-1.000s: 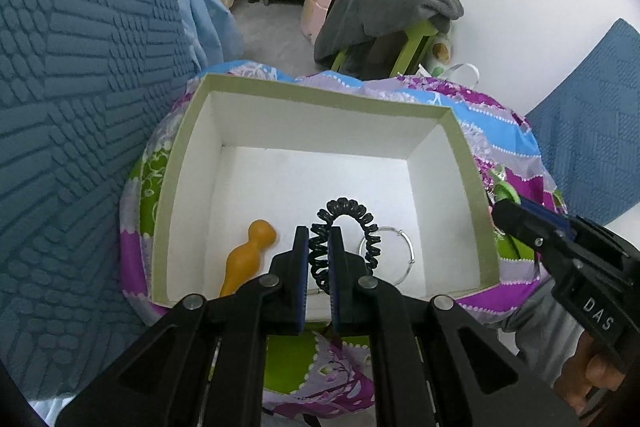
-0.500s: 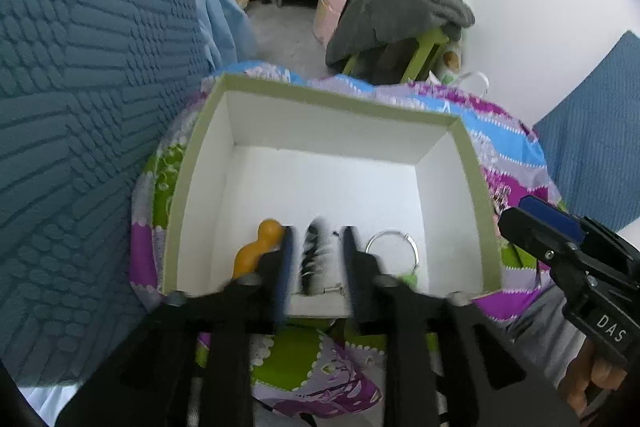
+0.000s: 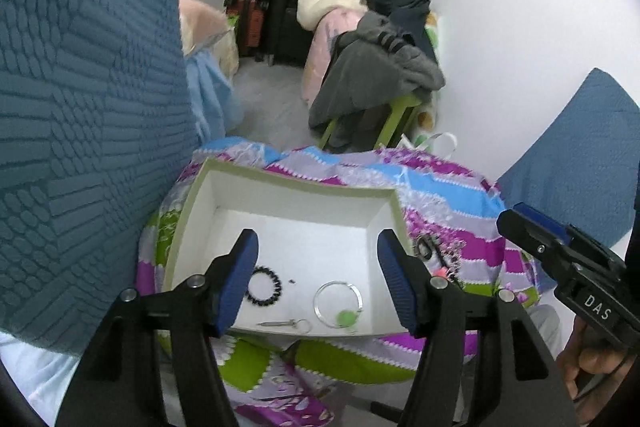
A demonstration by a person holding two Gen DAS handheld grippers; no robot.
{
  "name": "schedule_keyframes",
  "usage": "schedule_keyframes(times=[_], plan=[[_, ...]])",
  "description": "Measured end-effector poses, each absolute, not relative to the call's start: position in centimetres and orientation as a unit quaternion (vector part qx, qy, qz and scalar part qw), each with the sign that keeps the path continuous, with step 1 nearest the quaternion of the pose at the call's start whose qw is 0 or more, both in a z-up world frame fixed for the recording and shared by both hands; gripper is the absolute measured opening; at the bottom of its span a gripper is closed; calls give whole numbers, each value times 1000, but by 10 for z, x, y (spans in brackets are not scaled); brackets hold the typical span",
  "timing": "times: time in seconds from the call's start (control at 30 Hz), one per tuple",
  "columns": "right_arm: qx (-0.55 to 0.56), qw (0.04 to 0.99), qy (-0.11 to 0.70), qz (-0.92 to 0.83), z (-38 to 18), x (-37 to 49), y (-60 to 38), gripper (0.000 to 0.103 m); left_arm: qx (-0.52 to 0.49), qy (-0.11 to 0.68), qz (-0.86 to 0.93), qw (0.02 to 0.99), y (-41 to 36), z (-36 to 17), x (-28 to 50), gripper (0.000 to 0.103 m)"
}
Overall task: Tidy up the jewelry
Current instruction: 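Move both tools back toward the pink flower clip and black ring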
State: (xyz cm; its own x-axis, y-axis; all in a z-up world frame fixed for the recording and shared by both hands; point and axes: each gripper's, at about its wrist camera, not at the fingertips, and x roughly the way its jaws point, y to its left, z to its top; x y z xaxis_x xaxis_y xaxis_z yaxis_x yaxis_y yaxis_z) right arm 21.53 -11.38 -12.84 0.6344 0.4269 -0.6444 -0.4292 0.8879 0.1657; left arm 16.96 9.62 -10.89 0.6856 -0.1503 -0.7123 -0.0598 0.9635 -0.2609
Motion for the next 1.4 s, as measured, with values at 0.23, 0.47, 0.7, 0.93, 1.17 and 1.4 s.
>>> schedule_keyframes(times=[0.23, 0.47, 0.7, 0.93, 1.17, 1.4], plan=[[-2, 914, 339, 223, -118, 209, -152, 38, -135, 369, -47, 918, 65, -91, 166, 62], [0, 920, 334, 203, -121, 209, -190, 38, -135, 360, -74, 920, 24, -87, 169, 62], [16, 920, 347, 181, -139, 210, -231, 38, -153, 381, -110, 905, -16, -108, 180, 60], [28, 904, 389, 173, -181, 210, -262, 35, -127, 422, -142, 886, -64, -149, 191, 53], [40, 885, 433, 168, -235, 221, -280, 30, -143, 465, -168, 857, -91, -195, 210, 50], [62, 874, 458, 147, -275, 250, -305, 28, -123, 495, -187, 840, -117, -237, 231, 49]])
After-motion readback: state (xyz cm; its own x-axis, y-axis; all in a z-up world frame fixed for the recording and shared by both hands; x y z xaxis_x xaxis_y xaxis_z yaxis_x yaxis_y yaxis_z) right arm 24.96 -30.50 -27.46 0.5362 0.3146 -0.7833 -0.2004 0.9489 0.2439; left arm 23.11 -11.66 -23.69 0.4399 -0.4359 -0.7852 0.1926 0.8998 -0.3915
